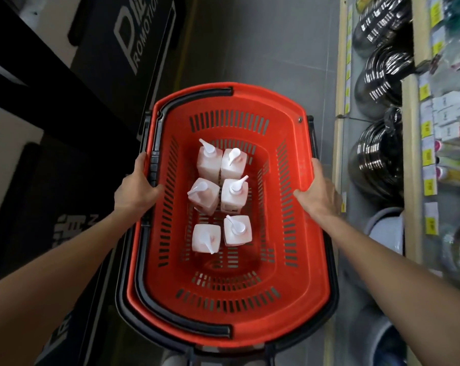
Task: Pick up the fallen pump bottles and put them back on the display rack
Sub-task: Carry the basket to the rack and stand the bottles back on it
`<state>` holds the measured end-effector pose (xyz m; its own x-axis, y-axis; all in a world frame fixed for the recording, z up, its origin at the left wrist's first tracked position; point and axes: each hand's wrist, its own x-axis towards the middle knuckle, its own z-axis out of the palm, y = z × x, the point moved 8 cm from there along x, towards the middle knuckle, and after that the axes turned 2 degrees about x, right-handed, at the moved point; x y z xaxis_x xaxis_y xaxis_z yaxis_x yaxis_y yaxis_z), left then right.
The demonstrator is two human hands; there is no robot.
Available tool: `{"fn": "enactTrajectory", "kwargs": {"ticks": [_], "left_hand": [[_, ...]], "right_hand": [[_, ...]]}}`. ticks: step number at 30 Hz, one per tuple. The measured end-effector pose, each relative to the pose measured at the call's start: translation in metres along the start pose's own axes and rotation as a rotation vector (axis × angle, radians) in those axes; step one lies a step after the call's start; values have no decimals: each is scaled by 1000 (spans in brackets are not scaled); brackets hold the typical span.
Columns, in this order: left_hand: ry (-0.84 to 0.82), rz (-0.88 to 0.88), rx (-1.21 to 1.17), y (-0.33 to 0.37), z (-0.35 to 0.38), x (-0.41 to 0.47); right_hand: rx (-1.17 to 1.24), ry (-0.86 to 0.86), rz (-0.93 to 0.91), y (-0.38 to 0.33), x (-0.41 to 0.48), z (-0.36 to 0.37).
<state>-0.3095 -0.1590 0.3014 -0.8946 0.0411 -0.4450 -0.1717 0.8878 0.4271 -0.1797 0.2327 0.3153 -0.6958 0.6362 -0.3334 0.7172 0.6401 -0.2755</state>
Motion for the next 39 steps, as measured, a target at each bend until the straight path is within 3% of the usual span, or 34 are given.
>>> {"fn": "enactTrajectory", "kwargs": {"ticks": [20,39], "left_hand": [[-44,15,27,-59,83,-47],[-54,38,25,-27,121,-11]], "right_hand": [[-4,16,96,86,-72,75],[1,11,144,106,-25,85]]}}
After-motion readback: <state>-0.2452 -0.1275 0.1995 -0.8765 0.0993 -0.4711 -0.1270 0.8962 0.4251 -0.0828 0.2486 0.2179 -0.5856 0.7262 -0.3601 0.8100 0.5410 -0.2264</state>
